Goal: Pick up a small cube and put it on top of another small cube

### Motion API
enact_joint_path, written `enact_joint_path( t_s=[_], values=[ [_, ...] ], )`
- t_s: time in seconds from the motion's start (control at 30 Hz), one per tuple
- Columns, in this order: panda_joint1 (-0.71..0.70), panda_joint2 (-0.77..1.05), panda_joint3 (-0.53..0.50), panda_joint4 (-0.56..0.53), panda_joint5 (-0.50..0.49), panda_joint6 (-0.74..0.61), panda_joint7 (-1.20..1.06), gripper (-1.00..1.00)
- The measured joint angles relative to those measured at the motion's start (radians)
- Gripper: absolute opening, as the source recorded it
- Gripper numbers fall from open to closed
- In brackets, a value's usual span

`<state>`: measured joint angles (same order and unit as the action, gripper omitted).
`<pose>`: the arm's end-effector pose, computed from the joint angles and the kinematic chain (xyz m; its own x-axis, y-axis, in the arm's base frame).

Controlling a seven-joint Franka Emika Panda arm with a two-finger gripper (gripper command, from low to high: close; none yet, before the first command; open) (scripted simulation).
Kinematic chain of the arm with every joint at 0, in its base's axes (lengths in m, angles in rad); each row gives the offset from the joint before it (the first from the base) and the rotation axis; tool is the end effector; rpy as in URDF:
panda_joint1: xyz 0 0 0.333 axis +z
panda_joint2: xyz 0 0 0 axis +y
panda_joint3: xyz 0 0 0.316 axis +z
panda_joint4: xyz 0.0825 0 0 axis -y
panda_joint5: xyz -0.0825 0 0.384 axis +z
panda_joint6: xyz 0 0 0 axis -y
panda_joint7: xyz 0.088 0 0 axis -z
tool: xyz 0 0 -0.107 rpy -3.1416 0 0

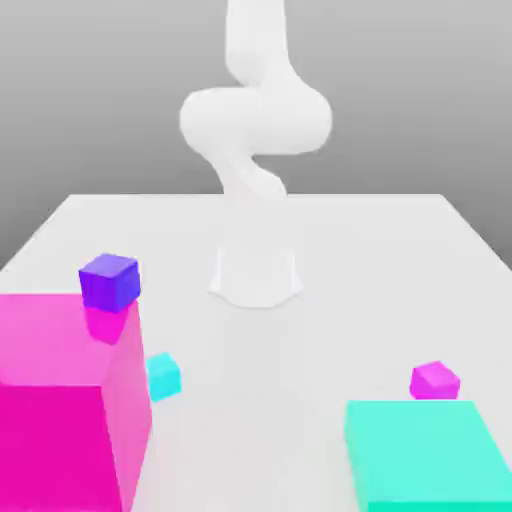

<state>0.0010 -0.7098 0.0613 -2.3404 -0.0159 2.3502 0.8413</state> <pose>0.3809 0.0311 0.6628 0.5360 -0.6947 0.4797 -0.5269 -0.7192 -0.4529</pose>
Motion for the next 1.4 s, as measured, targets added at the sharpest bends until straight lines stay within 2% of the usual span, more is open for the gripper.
enact_joint_path(
  t_s=[0.33,0.5,0.73,0.87,1.03,1.07,1.27,1.4],
  values=[
    [0.009,0.336,0.233,-0.154,-0.069,0.189,0.162,0.0],
    [0.043,0.547,0.345,-0.243,-0.133,0.302,0.276,0.0],
    [0.162,0.8,0.423,-0.358,-0.172,0.446,0.389,0.0],
    [0.216,0.913,0.359,-0.35,-0.284,0.521,0.485,0.0],
    [0.356,1.042,0.186,-0.317,-0.439,0.617,0.604,0.0],
    [0.379,1.061,0.159,-0.312,-0.458,0.631,0.619,-1.0],
    [0.39,1.07,0.146,-0.31,-0.47,0.639,0.628,-1.0],
    [0.313,1.0,0.242,-0.328,-0.386,0.587,0.564,-1.0]
  ],
)
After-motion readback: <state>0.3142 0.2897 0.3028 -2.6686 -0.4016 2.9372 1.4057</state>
